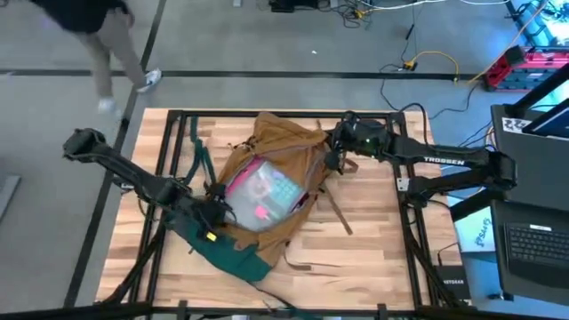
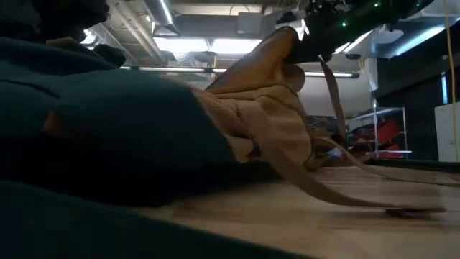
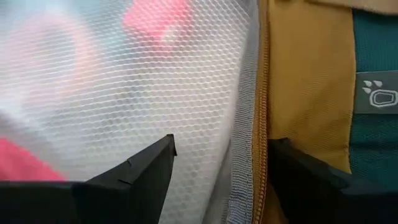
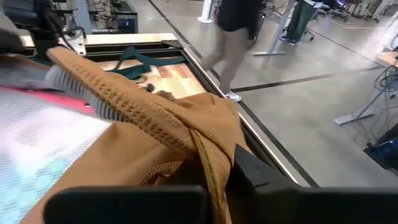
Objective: Unpack backpack
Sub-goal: Open the brown backpack, then remove the pink zipper pouch from the brown backpack
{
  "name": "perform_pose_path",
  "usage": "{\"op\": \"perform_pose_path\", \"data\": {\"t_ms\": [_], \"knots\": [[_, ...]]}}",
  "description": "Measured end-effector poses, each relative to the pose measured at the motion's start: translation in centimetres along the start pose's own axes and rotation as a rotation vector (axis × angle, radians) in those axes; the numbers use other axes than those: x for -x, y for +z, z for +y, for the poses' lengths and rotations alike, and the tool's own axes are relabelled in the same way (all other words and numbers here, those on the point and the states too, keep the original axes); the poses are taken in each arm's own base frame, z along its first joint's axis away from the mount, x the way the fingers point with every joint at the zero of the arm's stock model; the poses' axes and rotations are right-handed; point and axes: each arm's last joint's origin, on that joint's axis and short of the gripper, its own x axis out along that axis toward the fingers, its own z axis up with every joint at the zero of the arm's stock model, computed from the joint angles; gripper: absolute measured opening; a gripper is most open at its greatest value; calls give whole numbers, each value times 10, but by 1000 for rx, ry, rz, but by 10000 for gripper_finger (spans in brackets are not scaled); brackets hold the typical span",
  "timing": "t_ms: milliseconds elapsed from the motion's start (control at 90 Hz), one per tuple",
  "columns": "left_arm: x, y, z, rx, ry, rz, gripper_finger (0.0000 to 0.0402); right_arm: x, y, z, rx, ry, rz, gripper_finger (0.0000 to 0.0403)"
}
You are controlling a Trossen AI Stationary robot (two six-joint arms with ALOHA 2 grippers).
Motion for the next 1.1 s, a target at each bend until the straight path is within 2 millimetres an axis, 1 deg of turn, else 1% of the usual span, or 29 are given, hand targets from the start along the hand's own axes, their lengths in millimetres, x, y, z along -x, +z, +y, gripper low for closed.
{"op": "perform_pose_path", "data": {"t_ms": [111, 167, 211, 467, 611, 711, 922, 1100], "knots": [[10, -18, 8, 24, 17, -135, 237, 0, 0, 0, 0, 3, 0, 24], [17, -24, 12, 40, 24, -211, 237, 0, 0, 0, 0, 3, -1, 27], [23, -25, 14, 50, 27, -271, 237, 0, 0, 0, -3, 12, -5, 28], [53, -27, 23, 119, 31, -483, 237, 0, 5, 4, -35, 124, -60, 30], [49, -26, 20, 115, 23, -464, 237, 1, 6, 10, -52, 224, -69, 32], [44, -23, 19, 114, 36, -453, 237, 3, 8, 17, -41, 254, -84, 51], [33, -16, 17, 100, 63, -446, 237, 5, 16, 23, 11, 275, -169, 135], [21, -17, 22, 196, 155, -375, 237, 6, 18, 25, 18, 277, -199, 204]]}}
